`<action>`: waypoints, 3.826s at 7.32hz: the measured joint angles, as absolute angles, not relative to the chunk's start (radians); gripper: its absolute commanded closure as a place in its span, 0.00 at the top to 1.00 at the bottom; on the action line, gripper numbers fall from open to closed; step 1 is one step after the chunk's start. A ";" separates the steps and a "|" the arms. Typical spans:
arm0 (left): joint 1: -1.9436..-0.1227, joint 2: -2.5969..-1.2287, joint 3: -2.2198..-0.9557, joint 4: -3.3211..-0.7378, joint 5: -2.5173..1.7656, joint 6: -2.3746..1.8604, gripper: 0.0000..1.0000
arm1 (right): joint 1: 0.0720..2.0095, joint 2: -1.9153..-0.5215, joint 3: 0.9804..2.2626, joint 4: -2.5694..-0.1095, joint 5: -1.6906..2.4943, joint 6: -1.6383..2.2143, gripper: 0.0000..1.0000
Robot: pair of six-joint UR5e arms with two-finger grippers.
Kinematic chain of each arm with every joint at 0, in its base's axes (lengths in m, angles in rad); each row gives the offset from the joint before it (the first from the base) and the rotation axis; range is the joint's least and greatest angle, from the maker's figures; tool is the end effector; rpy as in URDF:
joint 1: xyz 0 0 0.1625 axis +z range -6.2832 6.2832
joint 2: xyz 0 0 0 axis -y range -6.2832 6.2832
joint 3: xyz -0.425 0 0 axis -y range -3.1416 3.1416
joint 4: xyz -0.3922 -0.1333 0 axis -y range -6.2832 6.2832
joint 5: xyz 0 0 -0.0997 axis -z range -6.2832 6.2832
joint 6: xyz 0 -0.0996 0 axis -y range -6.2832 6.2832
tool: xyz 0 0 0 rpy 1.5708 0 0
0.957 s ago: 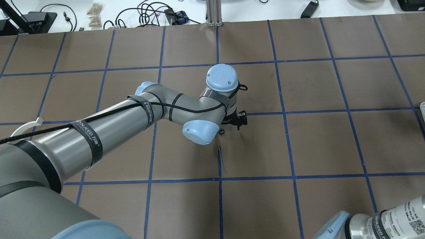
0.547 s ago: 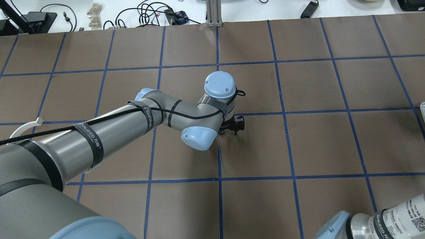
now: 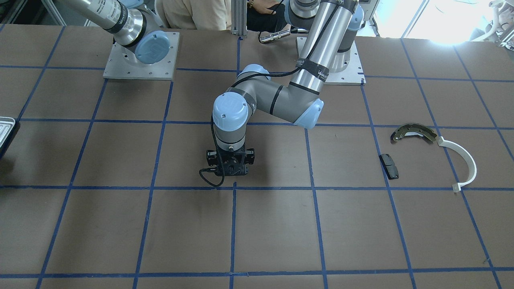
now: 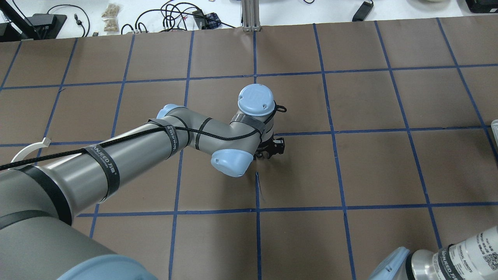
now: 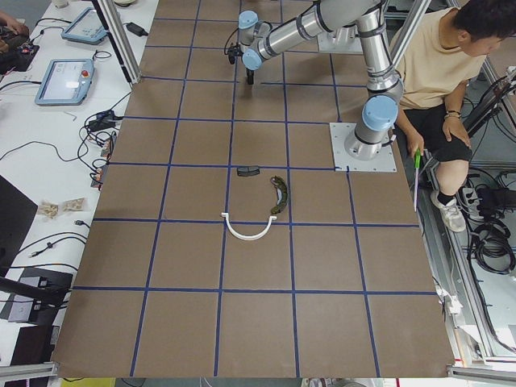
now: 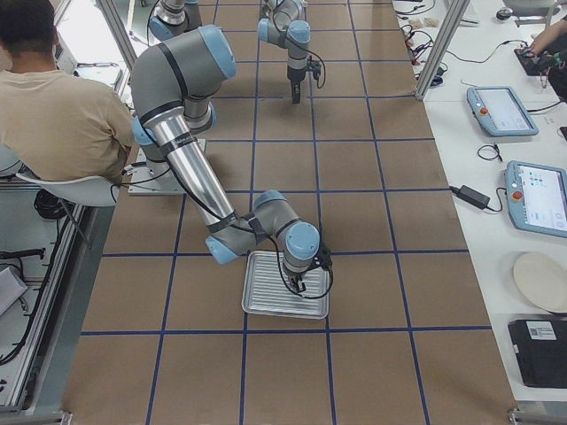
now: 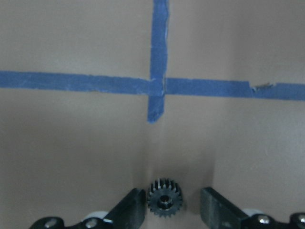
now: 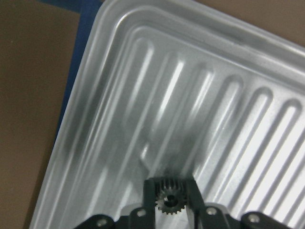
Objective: Place bearing gear from tray to pile
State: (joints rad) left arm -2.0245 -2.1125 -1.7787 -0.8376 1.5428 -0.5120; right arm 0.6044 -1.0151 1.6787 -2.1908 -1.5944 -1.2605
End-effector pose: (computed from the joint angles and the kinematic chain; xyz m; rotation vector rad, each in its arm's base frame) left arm -0.3872 -0.4835 0.1582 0.0914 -3.1228 -0.0430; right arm -0.4427 -0.4649 0.1782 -0.4568 3.0786 0.0629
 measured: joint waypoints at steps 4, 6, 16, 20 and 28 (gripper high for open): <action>-1.995 -2.089 -1.781 -0.837 1.544 -0.476 0.00 | 0.638 -1.152 1.685 -2.078 -1.592 -1.165 0.00; -1.941 -2.051 -1.789 -0.851 1.565 -0.393 0.00 | 0.741 -1.290 1.721 -1.913 -1.586 -0.967 0.00; -0.986 -1.886 -1.981 -0.867 1.563 0.840 0.22 | 1.761 -1.250 1.803 -2.240 -1.288 0.864 0.53; -0.950 -1.917 -1.983 -0.765 1.556 0.877 1.00 | 1.840 -1.127 1.721 -2.290 -1.290 0.957 1.00; -1.506 -1.874 -1.875 -0.840 1.551 0.028 1.00 | 1.635 -1.311 1.222 -1.445 -1.517 0.344 1.00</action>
State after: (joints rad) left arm -1.5055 -1.8736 -1.8749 -0.8396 1.5511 0.0276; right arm 1.6346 -1.3115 1.2218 -1.4446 -1.5173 0.3442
